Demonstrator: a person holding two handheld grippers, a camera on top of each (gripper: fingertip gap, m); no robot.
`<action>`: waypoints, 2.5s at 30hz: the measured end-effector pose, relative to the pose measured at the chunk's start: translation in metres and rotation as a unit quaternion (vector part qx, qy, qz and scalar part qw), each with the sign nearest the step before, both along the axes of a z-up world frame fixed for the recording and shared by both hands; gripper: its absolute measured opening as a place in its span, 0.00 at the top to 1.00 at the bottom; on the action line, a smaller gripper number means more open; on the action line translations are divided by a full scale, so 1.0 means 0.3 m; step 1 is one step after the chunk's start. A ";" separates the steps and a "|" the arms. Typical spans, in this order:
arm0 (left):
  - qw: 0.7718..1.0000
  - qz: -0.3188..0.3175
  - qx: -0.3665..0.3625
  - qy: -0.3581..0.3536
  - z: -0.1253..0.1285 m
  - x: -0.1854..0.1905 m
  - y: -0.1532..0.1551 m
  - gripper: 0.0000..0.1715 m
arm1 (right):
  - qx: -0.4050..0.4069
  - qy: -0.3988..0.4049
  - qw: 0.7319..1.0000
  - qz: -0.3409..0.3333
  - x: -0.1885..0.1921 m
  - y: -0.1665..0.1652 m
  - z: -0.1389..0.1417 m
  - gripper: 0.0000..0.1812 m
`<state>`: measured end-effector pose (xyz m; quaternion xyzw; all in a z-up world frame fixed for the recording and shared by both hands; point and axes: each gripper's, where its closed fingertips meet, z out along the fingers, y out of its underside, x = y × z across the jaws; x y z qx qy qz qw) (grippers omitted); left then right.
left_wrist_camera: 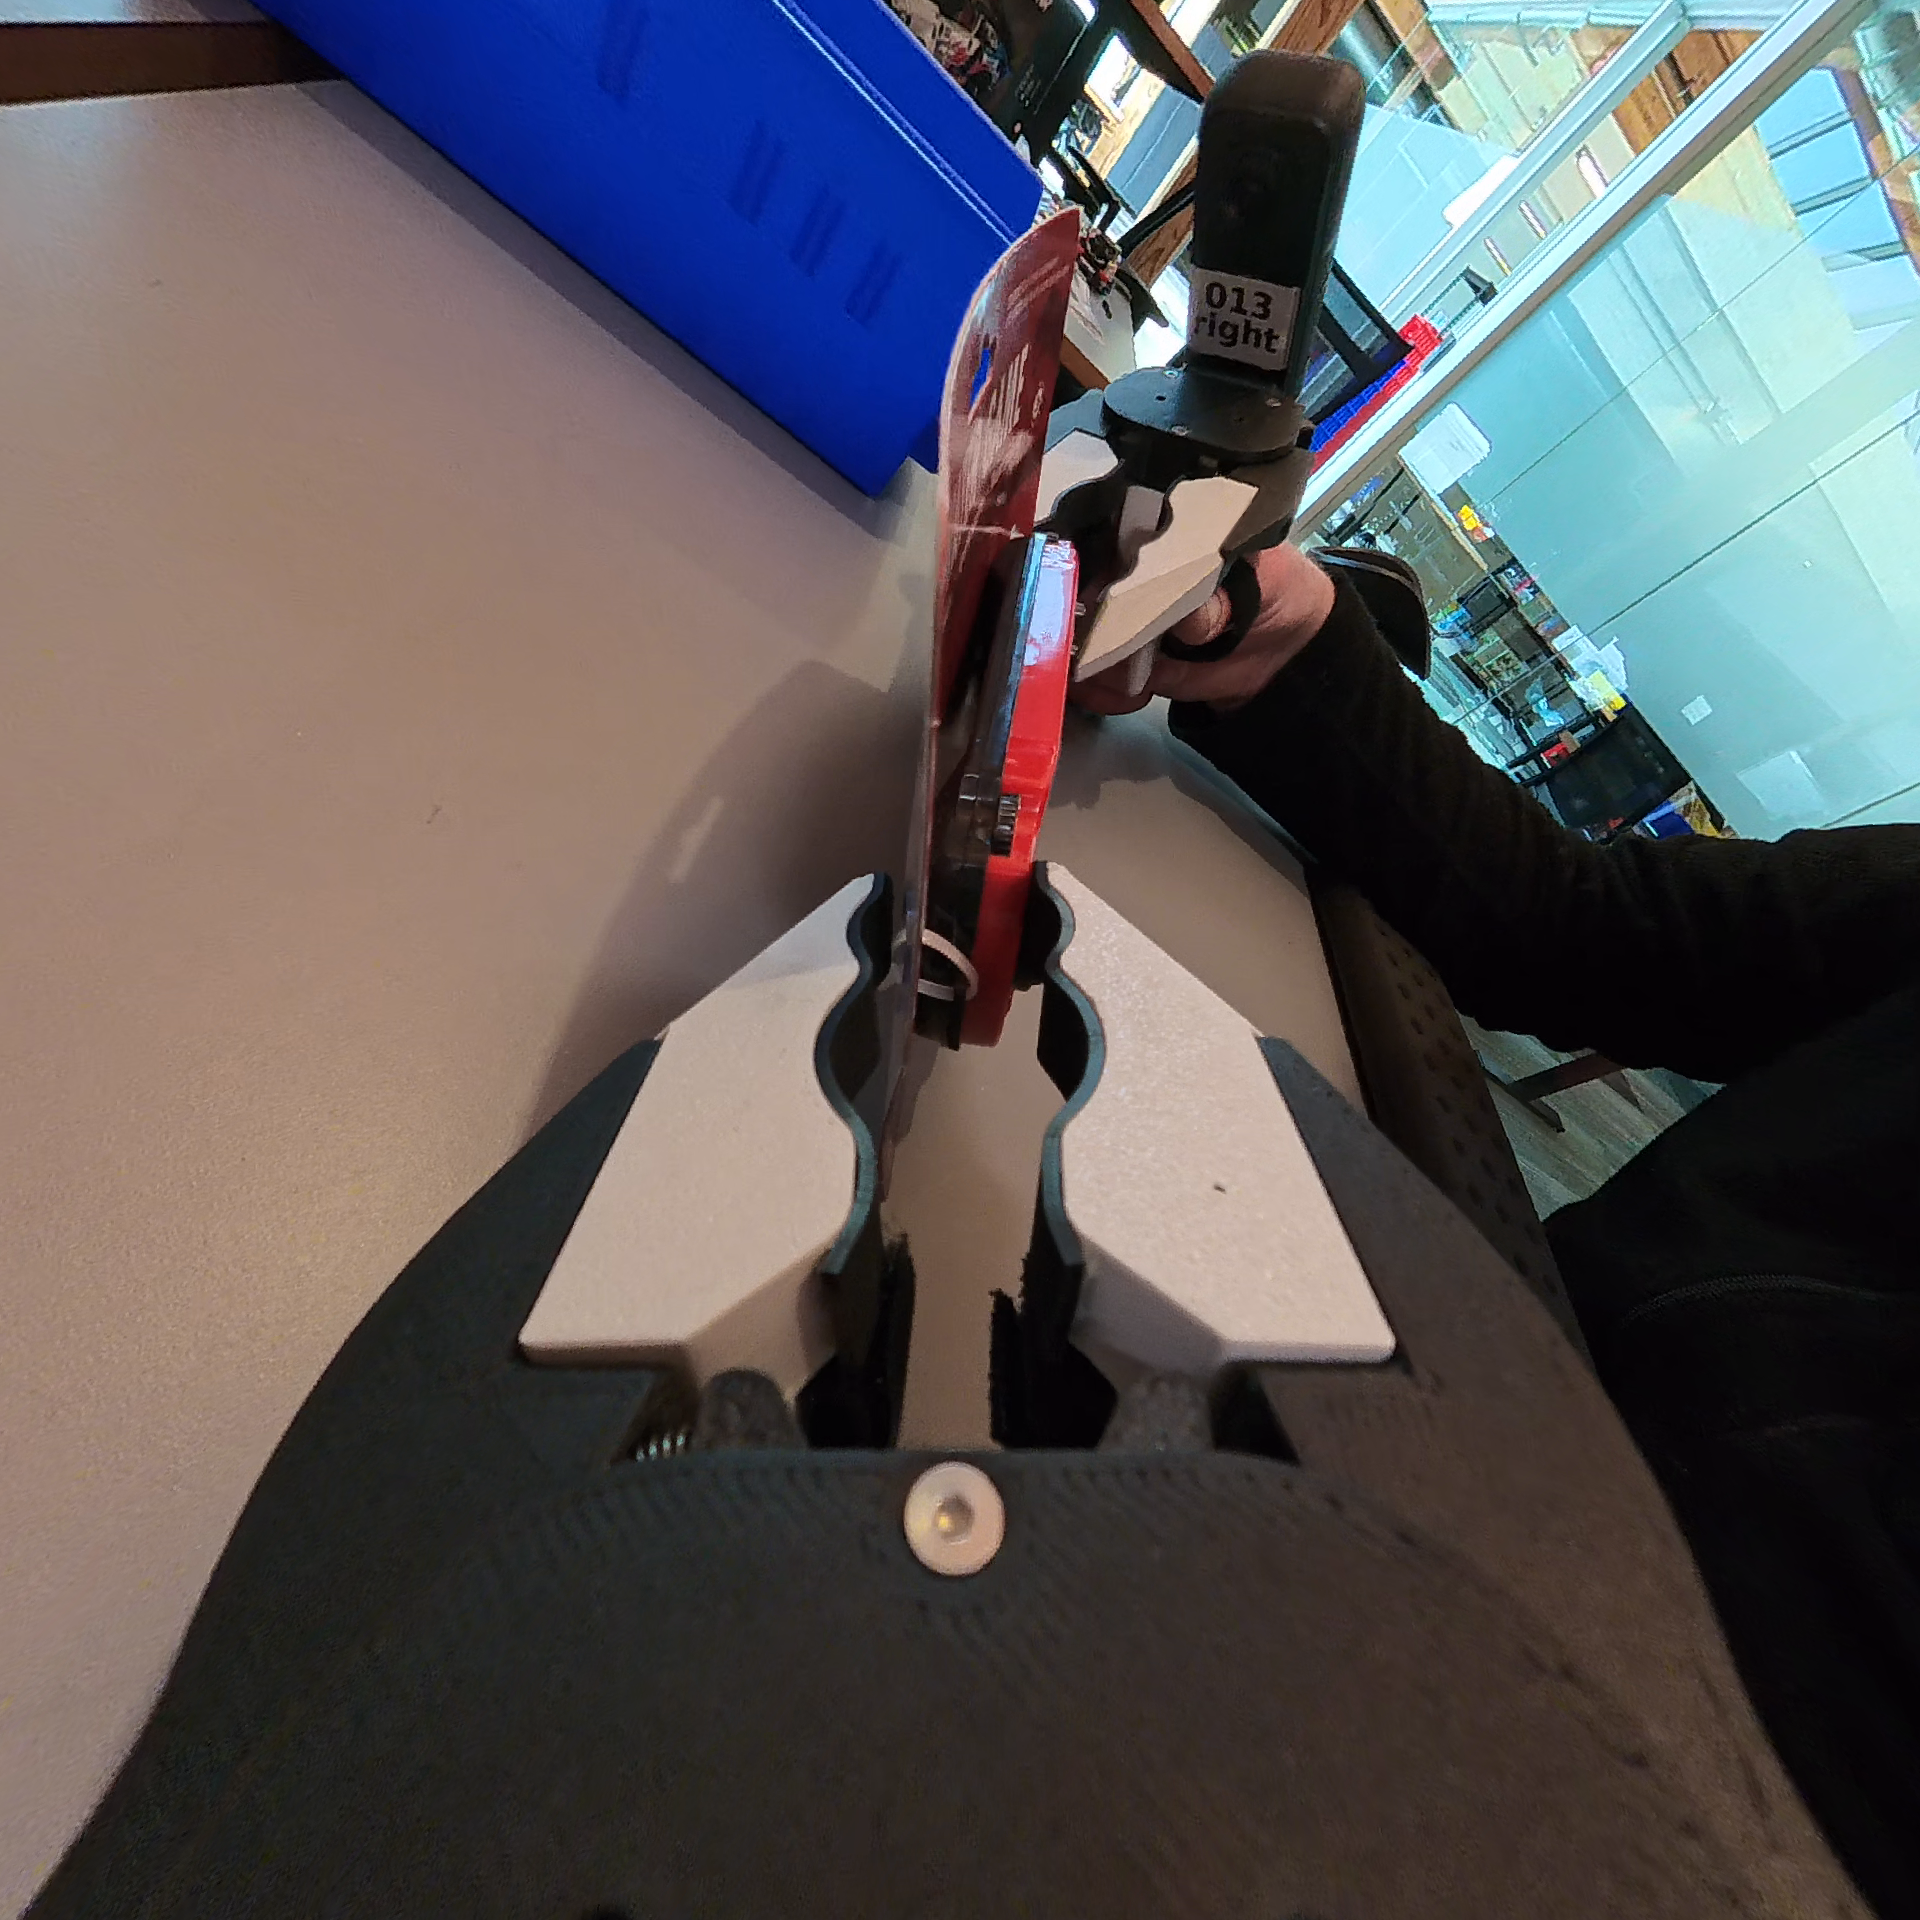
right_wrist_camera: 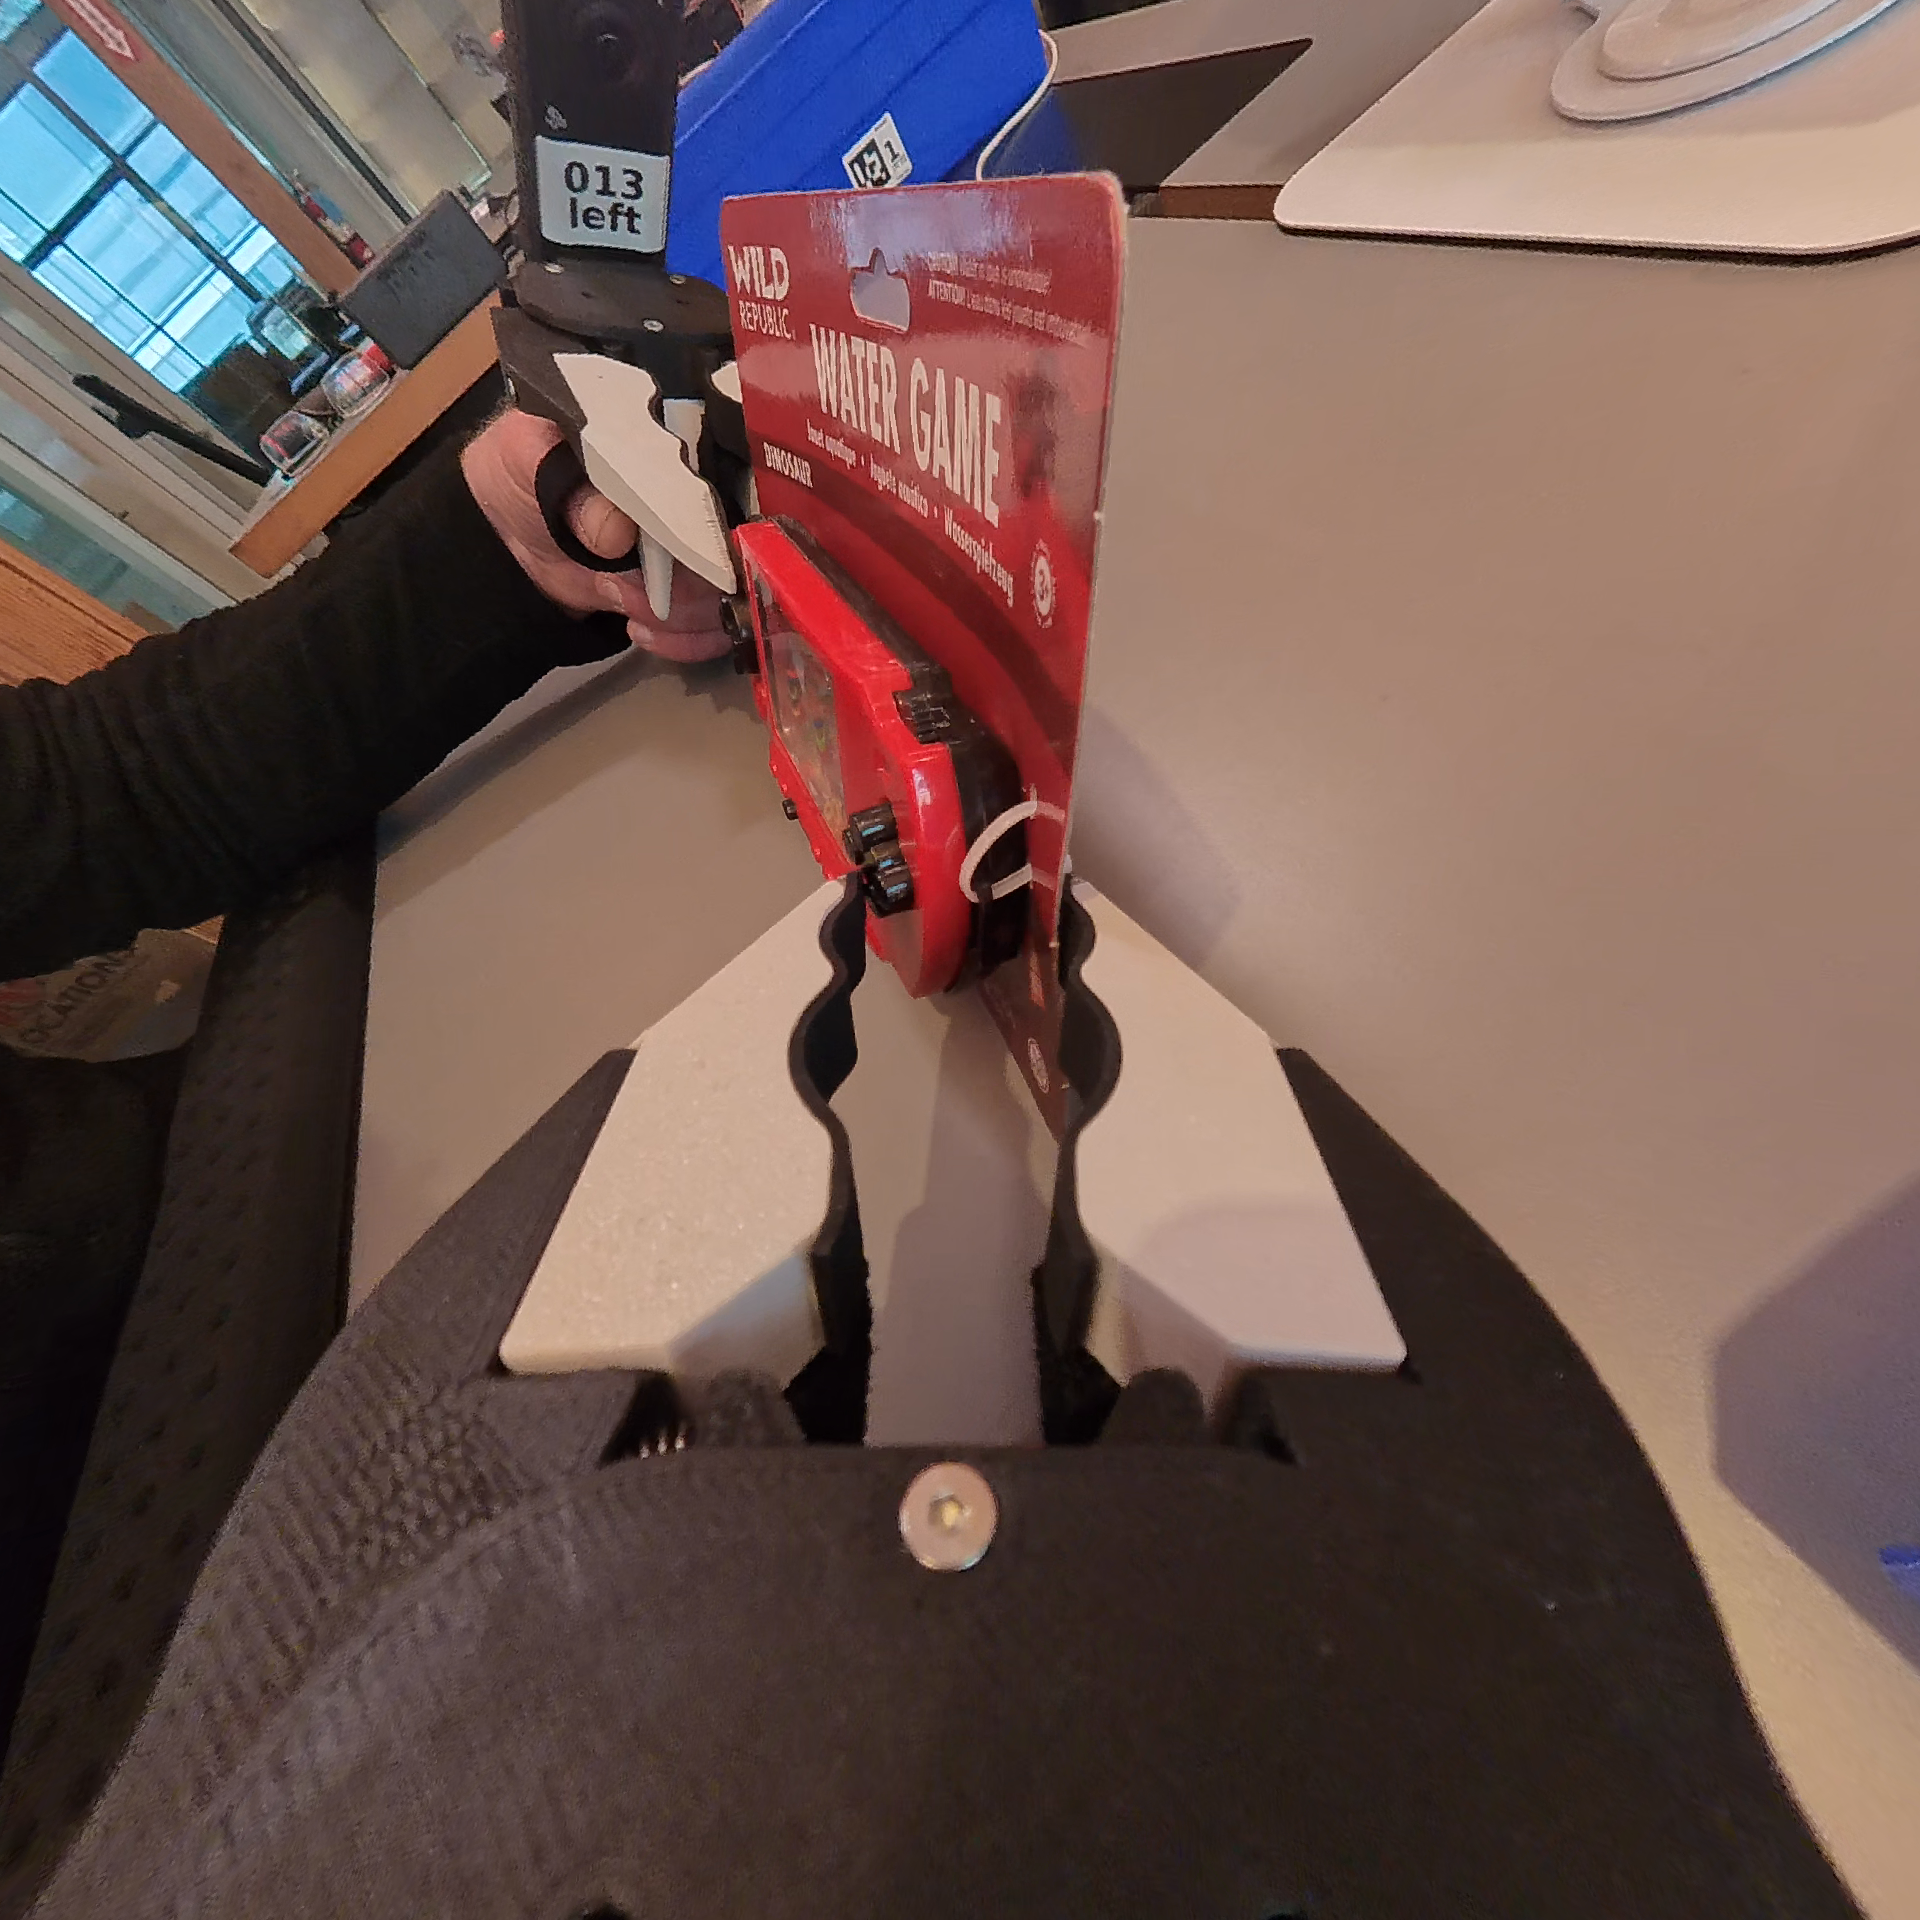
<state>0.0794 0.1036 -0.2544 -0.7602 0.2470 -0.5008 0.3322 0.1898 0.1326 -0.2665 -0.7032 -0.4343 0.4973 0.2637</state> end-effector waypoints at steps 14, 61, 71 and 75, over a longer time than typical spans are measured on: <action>1.000 0.000 0.002 0.002 0.000 0.003 0.001 0.87 | 0.004 0.022 0.999 -0.027 0.011 0.034 0.025 0.79; 0.996 -0.051 0.029 0.063 -0.016 0.030 -0.081 0.77 | 0.014 0.015 1.000 0.012 -0.016 -0.029 0.018 0.82; 0.996 -0.044 0.023 0.072 -0.041 0.015 -0.107 0.82 | 0.012 0.013 1.000 0.013 -0.012 -0.029 0.014 0.82; 0.997 -0.042 0.024 0.067 -0.040 0.014 -0.105 0.83 | 0.012 0.013 1.000 0.013 -0.012 -0.029 0.014 0.82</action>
